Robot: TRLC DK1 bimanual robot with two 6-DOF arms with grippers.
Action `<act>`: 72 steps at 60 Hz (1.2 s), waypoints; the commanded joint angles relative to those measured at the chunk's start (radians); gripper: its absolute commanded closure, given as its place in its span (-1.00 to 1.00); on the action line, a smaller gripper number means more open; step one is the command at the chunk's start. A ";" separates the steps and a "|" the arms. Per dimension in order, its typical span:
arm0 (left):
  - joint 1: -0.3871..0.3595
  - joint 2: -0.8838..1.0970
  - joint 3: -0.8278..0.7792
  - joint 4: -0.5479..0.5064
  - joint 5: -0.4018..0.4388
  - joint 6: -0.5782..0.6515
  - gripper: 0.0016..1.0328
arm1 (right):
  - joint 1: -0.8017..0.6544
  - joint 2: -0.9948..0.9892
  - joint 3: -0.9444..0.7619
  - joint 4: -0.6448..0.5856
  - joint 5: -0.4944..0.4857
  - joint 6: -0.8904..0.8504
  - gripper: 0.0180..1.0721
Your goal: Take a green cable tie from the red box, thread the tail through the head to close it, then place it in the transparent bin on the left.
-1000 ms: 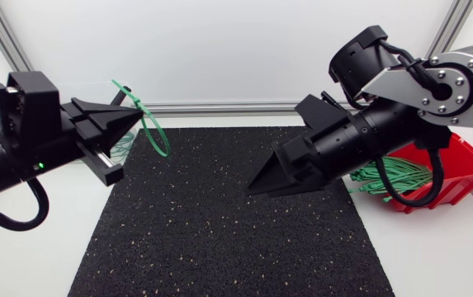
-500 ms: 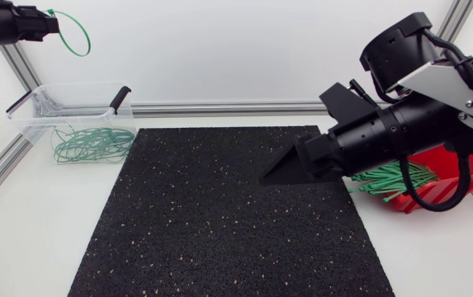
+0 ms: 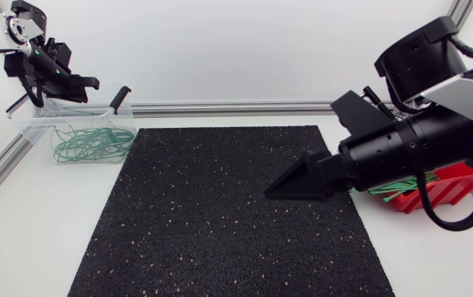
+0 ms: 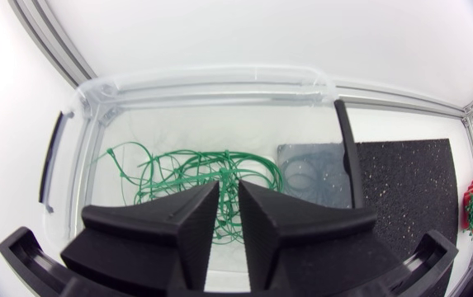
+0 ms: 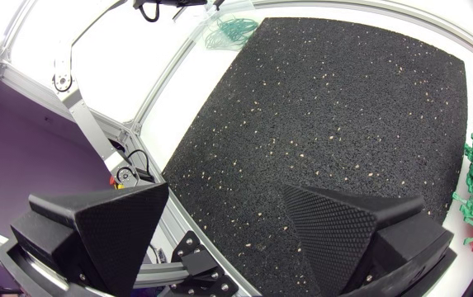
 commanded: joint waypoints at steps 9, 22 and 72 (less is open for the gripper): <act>-0.022 -0.061 -0.033 -0.026 -0.010 -0.001 -0.94 | -0.039 -0.047 -0.021 -0.010 0.018 -0.019 -0.93; -0.035 -0.269 -0.282 0.117 -0.010 -0.004 -0.91 | -0.211 -0.090 -0.038 -0.009 0.067 -0.132 -0.93; -0.027 -0.952 -1.283 0.701 0.050 -0.012 -0.92 | -0.616 -0.644 -0.476 0.295 0.372 -0.257 -0.93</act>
